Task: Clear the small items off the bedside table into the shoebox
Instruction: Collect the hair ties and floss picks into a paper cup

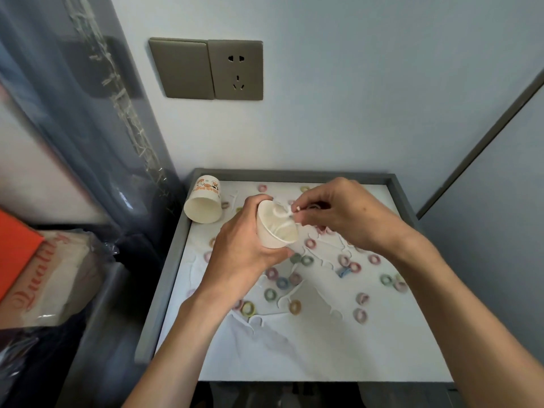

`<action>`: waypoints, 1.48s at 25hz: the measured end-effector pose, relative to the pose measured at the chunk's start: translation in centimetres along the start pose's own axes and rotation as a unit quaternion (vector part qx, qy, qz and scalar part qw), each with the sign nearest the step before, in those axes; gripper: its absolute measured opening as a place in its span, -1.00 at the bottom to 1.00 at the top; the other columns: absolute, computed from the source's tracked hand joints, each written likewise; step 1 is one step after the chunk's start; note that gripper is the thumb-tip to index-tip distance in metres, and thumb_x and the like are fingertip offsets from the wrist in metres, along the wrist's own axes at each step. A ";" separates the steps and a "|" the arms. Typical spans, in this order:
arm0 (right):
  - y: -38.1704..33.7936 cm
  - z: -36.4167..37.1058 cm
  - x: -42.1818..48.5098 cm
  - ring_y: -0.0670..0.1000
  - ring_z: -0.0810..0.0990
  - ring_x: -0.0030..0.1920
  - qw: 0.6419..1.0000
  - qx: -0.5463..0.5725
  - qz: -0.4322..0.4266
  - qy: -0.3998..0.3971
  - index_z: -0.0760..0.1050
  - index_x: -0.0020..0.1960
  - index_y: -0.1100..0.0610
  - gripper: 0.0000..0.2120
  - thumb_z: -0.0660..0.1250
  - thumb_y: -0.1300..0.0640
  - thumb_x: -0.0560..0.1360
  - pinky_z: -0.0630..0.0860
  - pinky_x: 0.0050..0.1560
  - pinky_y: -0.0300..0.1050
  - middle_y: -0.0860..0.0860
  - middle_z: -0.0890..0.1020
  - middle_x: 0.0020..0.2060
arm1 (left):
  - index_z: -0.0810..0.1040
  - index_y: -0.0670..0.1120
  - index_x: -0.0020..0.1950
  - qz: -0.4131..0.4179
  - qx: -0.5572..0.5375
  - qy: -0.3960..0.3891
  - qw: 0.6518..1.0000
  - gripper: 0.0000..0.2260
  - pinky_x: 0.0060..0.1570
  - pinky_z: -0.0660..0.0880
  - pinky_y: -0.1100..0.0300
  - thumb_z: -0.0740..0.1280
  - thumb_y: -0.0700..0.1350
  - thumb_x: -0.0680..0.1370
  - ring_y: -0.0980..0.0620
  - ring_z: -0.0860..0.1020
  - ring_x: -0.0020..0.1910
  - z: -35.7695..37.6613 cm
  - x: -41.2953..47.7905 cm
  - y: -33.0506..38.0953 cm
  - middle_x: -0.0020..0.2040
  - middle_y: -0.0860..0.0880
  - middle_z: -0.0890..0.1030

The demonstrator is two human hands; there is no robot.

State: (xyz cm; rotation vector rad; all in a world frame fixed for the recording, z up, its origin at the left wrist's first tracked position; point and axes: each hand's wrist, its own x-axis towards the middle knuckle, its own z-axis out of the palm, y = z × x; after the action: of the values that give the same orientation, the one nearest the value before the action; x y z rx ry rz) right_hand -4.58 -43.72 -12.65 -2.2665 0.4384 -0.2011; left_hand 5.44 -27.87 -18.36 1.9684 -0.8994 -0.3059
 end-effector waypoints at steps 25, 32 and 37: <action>3.7 -0.8 0.2 -0.24 0.58 -0.32 0.973 0.105 0.013 0.205 0.67 -0.10 0.02 -0.88 0.44 0.23 0.47 0.48 -0.22 -0.40 -0.12 0.69 -0.27 | 0.45 0.15 0.22 -0.016 -0.056 0.020 0.998 -0.33 -0.06 0.51 0.27 0.66 -0.09 0.20 0.17 0.54 0.01 1.7 0.4 0.7 -0.01 0.17 0.59; 10.6 1.2 0.0 0.08 0.65 -0.16 0.941 -0.150 0.283 0.112 0.60 -0.01 0.12 -0.85 0.46 0.09 0.46 0.61 -0.11 -0.02 0.06 0.66 -0.10 | 0.45 0.10 0.26 -0.034 -0.071 0.049 0.996 -0.30 0.02 0.53 0.15 0.66 -0.13 0.21 0.06 0.57 0.04 1.4 0.9 0.3 0.03 0.10 0.61; 11.4 2.7 0.9 0.15 0.60 -0.09 0.915 -0.269 0.280 0.111 0.62 0.03 0.10 -0.80 0.44 0.03 0.47 0.51 -0.14 -0.08 0.09 0.64 -0.08 | 0.45 0.10 0.26 -0.038 -0.060 0.045 0.996 -0.31 0.02 0.52 0.16 0.66 -0.12 0.22 0.09 0.56 0.04 1.2 0.7 0.1 0.05 0.12 0.61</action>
State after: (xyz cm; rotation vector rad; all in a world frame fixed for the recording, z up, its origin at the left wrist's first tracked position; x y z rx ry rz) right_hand -5.77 -49.26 -22.88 -2.5307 1.3830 -0.0373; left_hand 5.29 -29.18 -18.81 1.8918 -0.7327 -0.3058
